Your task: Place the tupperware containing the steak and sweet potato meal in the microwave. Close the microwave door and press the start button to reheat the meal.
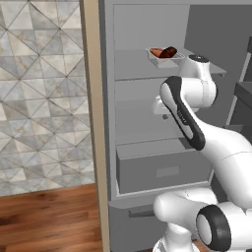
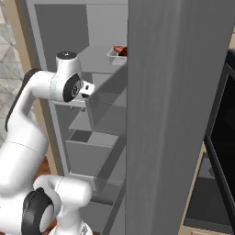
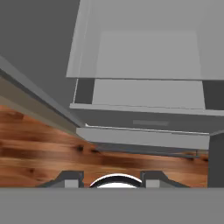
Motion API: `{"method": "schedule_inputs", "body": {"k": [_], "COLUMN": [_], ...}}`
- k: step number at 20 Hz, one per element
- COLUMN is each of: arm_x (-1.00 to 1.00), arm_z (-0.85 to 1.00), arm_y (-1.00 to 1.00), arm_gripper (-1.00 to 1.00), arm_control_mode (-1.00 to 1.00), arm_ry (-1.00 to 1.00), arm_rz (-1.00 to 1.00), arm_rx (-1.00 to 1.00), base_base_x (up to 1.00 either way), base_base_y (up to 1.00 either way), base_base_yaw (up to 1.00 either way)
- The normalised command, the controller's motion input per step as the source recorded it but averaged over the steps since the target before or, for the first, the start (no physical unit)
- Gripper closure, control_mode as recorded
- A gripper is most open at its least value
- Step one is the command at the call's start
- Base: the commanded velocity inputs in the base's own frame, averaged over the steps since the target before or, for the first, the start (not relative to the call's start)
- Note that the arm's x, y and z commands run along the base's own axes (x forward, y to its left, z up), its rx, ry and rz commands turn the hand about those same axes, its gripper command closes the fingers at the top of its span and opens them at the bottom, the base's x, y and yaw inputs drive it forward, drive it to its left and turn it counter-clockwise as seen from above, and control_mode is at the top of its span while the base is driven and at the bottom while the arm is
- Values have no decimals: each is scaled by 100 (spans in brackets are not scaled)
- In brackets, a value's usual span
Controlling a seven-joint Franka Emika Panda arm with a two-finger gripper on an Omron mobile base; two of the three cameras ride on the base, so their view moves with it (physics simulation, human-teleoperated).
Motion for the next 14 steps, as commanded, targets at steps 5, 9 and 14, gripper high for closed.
{"method": "schedule_inputs", "body": {"k": [5, 9, 14], "arm_x": [-12, -17, -2], "arm_z": [4, 14, 12], "arm_y": [0, -2, -4], "arm_gripper": [-100, -100, -100], "arm_control_mode": [-100, -100, -100], "arm_ry": [-24, -39, -31], "arm_rz": [0, 0, -7], "arm_rx": [0, 0, 1], "base_base_x": [0, 0, 0], "base_base_y": [0, 0, 0], "base_base_yaw": [0, 0, 0]}}
